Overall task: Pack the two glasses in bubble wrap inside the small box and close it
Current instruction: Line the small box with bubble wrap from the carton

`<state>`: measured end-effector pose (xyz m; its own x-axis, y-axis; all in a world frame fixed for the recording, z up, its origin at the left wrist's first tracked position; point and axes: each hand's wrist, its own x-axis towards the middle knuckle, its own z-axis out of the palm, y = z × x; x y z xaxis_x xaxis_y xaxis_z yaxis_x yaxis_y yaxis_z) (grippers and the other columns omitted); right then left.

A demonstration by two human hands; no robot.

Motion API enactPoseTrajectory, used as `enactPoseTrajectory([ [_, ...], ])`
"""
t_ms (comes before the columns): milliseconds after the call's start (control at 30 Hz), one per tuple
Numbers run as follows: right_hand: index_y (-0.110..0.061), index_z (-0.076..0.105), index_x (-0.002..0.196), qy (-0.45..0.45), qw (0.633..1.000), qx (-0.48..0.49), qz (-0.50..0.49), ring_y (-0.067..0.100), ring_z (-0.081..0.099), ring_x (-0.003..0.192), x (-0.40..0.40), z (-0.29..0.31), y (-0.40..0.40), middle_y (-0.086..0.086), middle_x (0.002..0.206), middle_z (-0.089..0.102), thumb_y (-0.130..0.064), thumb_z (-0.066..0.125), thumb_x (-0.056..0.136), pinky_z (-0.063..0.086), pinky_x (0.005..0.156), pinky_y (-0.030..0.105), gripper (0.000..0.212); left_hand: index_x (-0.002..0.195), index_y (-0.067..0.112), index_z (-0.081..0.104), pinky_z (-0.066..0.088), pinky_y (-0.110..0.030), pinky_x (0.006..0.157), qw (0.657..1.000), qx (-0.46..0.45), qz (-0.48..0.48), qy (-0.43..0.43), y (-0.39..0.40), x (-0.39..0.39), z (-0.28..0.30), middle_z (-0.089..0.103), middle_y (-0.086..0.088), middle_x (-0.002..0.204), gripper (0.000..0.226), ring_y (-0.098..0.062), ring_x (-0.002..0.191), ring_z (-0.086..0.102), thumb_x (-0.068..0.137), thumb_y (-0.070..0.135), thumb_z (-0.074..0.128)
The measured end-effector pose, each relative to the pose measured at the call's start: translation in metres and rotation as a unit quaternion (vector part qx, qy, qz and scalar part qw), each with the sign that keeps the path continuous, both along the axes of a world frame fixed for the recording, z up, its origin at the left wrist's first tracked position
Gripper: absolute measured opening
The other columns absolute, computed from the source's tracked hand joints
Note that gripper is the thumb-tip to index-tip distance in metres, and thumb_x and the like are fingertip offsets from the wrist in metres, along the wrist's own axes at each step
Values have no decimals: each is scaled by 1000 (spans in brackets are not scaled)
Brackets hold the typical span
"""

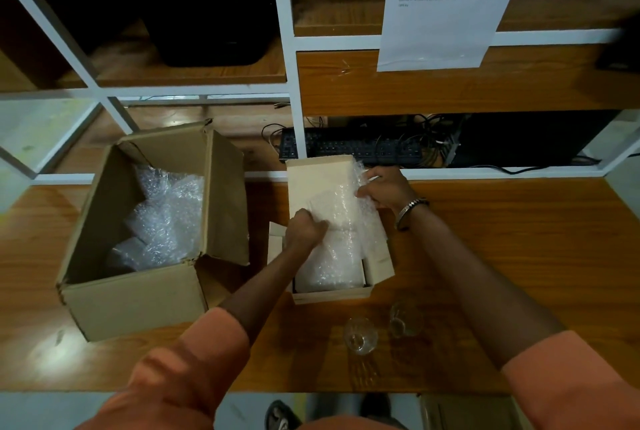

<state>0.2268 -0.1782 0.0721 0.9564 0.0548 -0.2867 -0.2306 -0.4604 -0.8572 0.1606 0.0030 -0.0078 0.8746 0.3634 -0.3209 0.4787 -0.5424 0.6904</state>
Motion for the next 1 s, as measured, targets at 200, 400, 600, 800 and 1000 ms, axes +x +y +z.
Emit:
enactPoseTrajectory([
  [200, -22, 68, 85, -68, 998, -17, 11, 21, 69, 78, -14, -10, 12, -4, 83, 68, -8, 85, 76, 61, 61, 35, 24, 109, 12, 66, 58, -42, 89, 954, -283, 89, -33, -1, -4, 15, 72, -13, 111, 18, -28, 100, 70, 102, 29, 64],
  [400, -14, 68, 107, -5, 994, 82, 66, 18, 71, 87, -32, -17, 47, 4, 97, 72, -26, 78, 90, 61, 75, 35, 23, 140, 11, 65, 44, -55, 117, 819, -569, 75, -17, 15, -13, 30, 68, -21, 136, 59, -40, 132, 61, 106, 52, 41],
  [600, -16, 62, 129, 137, 952, 249, 116, 27, 74, 105, -35, -15, 45, 15, 124, 67, -27, 66, 101, 62, 87, 39, 31, 143, 16, 62, 45, -55, 112, 826, -563, 28, 0, 30, -19, 27, 66, -19, 139, 58, -35, 123, 65, 97, 51, 63],
  [800, -15, 59, 123, 47, 996, 70, 13, 22, 67, 99, -26, -29, 29, 1, 112, 66, -32, 87, 81, 61, 85, 44, 53, 146, 14, 55, 46, -71, 106, 799, -576, 173, 1, 35, -20, 8, 70, -20, 134, 53, -44, 123, 67, 96, 28, 66],
  [1000, -14, 57, 126, 160, 977, 80, 114, 24, 68, 104, -38, -34, 24, 7, 122, 67, -2, 84, 80, 63, 83, 46, 55, 144, 10, 57, 59, -56, 95, 794, -581, 177, -22, 34, -18, 20, 70, -20, 132, 60, -40, 121, 68, 86, 17, 73],
])
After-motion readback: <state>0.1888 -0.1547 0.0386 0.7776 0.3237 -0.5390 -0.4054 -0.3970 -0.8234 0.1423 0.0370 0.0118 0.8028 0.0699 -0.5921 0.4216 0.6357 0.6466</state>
